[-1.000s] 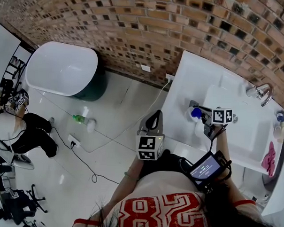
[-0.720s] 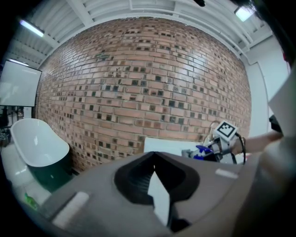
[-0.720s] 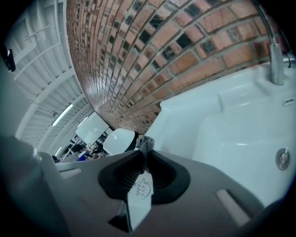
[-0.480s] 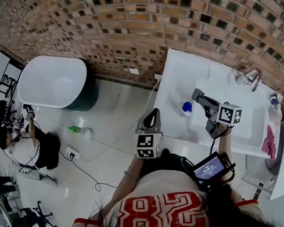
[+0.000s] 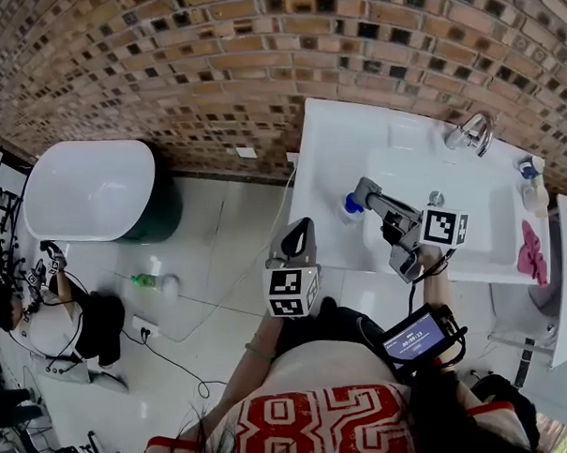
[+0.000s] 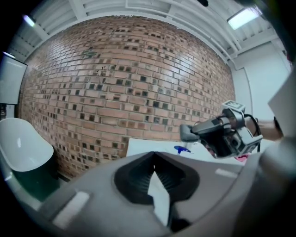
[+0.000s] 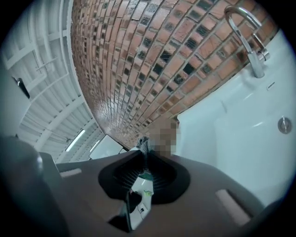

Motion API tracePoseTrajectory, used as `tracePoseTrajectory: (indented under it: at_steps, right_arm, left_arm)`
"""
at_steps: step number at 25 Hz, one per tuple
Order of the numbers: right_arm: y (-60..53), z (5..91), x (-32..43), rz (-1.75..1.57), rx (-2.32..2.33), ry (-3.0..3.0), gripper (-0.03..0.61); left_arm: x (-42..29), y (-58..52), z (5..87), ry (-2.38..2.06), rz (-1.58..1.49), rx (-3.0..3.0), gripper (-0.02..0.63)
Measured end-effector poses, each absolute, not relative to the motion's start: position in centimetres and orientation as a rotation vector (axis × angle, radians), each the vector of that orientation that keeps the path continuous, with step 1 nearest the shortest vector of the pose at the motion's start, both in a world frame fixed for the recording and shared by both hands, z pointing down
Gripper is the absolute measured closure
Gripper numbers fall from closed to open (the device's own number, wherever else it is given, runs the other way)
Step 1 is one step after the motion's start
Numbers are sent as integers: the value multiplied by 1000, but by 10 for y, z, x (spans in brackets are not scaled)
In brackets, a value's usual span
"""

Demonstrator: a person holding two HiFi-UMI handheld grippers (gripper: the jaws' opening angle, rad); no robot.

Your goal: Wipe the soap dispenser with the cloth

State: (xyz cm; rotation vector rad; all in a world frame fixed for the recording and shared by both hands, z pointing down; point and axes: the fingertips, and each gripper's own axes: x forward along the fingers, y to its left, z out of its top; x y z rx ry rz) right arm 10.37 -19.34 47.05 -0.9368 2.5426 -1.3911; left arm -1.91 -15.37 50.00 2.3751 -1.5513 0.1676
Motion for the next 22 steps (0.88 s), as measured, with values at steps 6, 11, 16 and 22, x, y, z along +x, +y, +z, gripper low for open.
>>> tracePoseTrajectory:
  at_steps: [6,11,16,22]
  right_arm:
    - [-190,492,91,-1456,-1009,2566,529]
    - [-182,497,101,-1470,-1025,2545,529]
    - [-176,500,115,-1459,-1038,2532,529]
    - [-171,488,123,-1356,-1035,2544,529]
  left_arm:
    - [-28,-148,500,-1571,152,2346,609]
    - [-32,-148,498,-1583,147,2345,609]
    - [-33,-148,502,-1592,147,2331,611]
    - [-32,-155,504,-1593,154,2336,611]
